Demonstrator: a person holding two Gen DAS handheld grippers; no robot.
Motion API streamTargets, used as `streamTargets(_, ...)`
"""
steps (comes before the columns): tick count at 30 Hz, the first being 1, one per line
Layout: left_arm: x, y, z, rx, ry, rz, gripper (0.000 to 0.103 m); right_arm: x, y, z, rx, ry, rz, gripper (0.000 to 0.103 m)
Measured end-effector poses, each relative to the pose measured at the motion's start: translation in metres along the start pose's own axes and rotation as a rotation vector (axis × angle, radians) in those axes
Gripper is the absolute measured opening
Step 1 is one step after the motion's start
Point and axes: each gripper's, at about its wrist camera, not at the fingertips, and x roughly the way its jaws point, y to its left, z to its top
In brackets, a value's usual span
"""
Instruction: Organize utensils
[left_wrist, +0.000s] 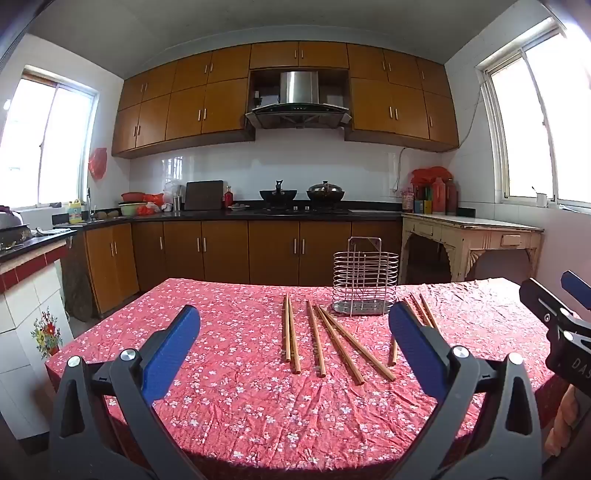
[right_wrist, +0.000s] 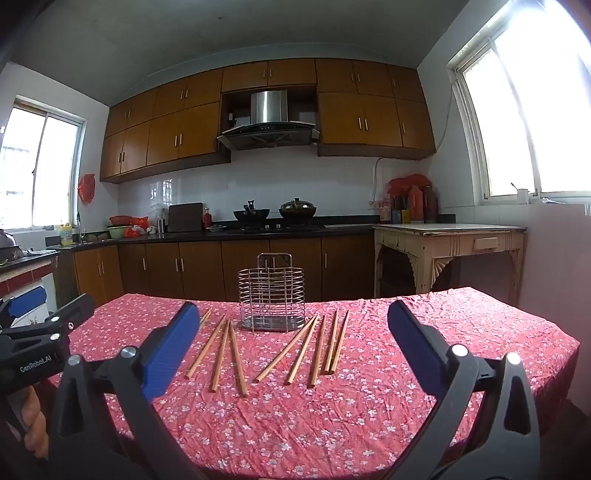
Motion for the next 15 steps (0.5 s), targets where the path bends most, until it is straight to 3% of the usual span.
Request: streamTargets(15,0.0004,-0.0030,0.0012,0.005,-0.002,0.004,0.101,-0.0004,-0.0011,-0.0005,0.001,-0.006,0.000,0.099)
